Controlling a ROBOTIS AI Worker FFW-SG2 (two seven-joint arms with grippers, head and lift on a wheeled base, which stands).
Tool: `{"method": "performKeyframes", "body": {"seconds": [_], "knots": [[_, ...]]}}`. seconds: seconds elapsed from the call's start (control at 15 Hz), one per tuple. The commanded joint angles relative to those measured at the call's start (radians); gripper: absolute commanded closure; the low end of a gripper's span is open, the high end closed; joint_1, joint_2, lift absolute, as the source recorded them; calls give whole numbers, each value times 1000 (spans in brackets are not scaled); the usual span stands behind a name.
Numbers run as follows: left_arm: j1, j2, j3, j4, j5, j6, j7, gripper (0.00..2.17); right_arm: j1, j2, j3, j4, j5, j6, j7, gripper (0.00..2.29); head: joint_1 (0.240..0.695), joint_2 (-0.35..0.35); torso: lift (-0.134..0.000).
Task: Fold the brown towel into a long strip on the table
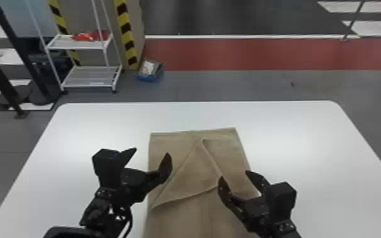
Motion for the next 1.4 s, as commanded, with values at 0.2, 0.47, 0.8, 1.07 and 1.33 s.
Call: {"method": "performKeyframes", "body": {"seconds": [0.2, 0.47, 0.8, 1.07, 1.33], "knots": [[15, -2, 12, 23, -3, -37, 0, 39, -122, 21, 41, 158, 3, 0, 39, 323, 695, 102, -57], [14, -2, 13, 25, -3, -37, -2, 39, -129, 27, 41, 167, 17, 49, 36, 471, 695, 120, -57], [12, -3, 9, 34, 4, -31, 3, 43, -142, 27, 55, 173, 22, 98, 34, 738, 695, 119, -57], [6, -2, 10, 46, 6, -16, 6, 43, -141, 27, 61, 171, 20, 89, 34, 849, 695, 129, -57], [4, -2, 12, 49, 1, -16, 5, 43, -138, 27, 62, 156, 19, 83, 34, 1389, 695, 134, -57]]}}
